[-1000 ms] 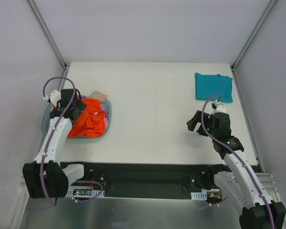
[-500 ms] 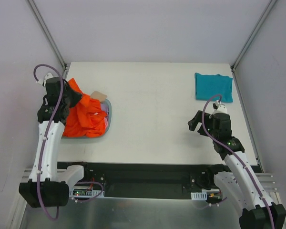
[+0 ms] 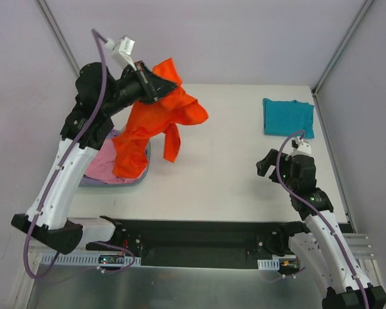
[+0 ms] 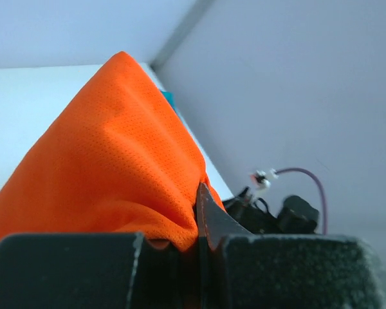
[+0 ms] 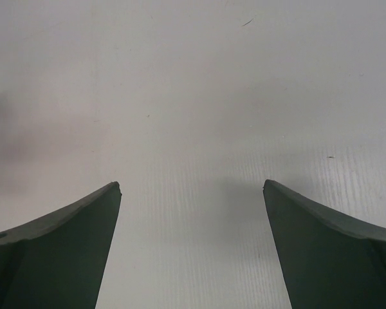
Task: Fold and stack the t-shirts
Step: Grab crumpled tshirt from bin with the left arm, then move the tshirt to the center of the board
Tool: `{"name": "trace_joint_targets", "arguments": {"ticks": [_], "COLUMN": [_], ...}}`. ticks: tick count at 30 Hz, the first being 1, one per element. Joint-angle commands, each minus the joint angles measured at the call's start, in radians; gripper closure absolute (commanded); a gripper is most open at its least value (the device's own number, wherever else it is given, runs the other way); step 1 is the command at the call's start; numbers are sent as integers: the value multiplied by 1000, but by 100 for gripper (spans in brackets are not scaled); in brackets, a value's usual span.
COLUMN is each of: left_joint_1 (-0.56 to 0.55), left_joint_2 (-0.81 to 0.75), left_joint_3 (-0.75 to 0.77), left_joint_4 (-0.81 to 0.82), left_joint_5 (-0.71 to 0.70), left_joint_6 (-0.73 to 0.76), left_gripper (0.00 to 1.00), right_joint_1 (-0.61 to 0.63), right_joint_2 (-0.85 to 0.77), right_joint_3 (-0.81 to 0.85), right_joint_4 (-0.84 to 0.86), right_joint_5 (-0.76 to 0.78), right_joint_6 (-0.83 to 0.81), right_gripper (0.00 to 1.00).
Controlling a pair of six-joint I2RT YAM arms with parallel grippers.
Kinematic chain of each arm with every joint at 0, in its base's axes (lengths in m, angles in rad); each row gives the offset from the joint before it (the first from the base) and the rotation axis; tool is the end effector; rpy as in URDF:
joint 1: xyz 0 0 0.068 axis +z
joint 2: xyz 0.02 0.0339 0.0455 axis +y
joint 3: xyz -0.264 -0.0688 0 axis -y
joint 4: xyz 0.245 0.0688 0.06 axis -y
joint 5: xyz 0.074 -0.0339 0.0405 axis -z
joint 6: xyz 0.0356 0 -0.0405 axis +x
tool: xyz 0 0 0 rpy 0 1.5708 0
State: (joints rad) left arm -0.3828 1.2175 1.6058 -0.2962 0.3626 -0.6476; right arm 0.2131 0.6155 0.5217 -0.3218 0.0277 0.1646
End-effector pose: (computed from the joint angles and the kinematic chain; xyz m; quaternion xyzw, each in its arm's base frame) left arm 0.2175 -0.1012 0.5194 0.0446 0.6746 -0.4638 0.5726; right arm 0.1510 0.0317 0.2585 -0.0128 0.8376 0.0911 0.5384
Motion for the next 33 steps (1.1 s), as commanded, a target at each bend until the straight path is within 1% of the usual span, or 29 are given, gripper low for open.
{"name": "trace_joint_targets", "arguments": {"ticks": [1, 2, 3, 6, 8, 9, 11, 13, 15, 16, 17, 18, 19, 20, 21, 22, 23, 24, 25, 26, 29, 32, 33], "left_joint_1": [-122, -146, -203, -272, -289, -294, -295, -294, -291, -283, -277, -268, -255, -226, -209, -190, -150, -131, -114, -97, -65, -65, -65], "left_joint_2": [158, 184, 210, 312, 393, 417, 471, 485, 472, 444, 427, 410, 371, 350, 332, 295, 278, 263, 232, 217, 166, 136, 131], "left_joint_3": [227, 264, 337, 482, 579, 606, 649, 634, 547, 502, 393, 331, 265, 138, 75, 15, -92, -140, -183, -261, -383, -476, -500], "left_joint_4": [71, 72, 72, 74, 75, 75, 74, 74, 74, 72, 72, 71, 72, 71, 71, 69, 68, 66, 63, 58, 45, 42, 42], "left_joint_5": [189, 214, 219, 271, 317, 353, 378, 383, 356, 342, 329, 311, 258, 245, 222, 182, 171, 159, 142, 97, 17, -1, 1], "left_joint_6": [81, 98, 109, 135, 125, 117, 98, 114, 138, 175, 193, 206, 210, 216, 217, 195, 192, 187, 171, 166, 161, 157, 151], "left_gripper": [100, 100, 100, 100, 100, 100, 100, 100, 99, 95, 91, 84, 76, 69, 63, 49, 43, 36, 1, 1, 1, 1, 1], "right_joint_1": [5, 6, 5, 5, 5, 5, 5, 5, 5, 5, 3, 5, 5, 5, 3, 5, 3, 5, 3, 6, 5, 5, 5], "right_joint_2": [-29, -37, -52, -82, -106, -114, -125, -126, -120, -119, -112, -109, -108, -105, -94, -92, -86, -79, -73, -66, -34, 32, 50], "right_joint_3": [29, 28, 23, 18, 17, 17, 17, 23, 27, 34, 38, 40, 46, 50, 55, 60, 66, 67, 70, 72, 74, 90, 93], "right_joint_4": [-2, -3, -6, -20, -29, -45, -60, -74, -86, -91, -97, -114, -121, -131, -149, -157, -166, -165, -164, -158, -139, -137, -137], "right_joint_5": [17, 24, 31, 83, 104, 136, 169, 189, 193, 201, 208, 233, 251, 267, 297, 310, 316, 313, 308, 301, 256, 190, 148], "right_joint_6": [1, 6, 9, 16, 21, 29, 39, 44, 46, 46, 49, 50, 58, 59, 61, 65, 67, 66, 67, 66, 56, 53, 56], "right_gripper": [3, 3, 3, 3, 3, 3, 3, 3, 3, 3, 3, 3, 3, 3, 3, 3, 3, 3, 3, 3, 3, 3, 3]}}
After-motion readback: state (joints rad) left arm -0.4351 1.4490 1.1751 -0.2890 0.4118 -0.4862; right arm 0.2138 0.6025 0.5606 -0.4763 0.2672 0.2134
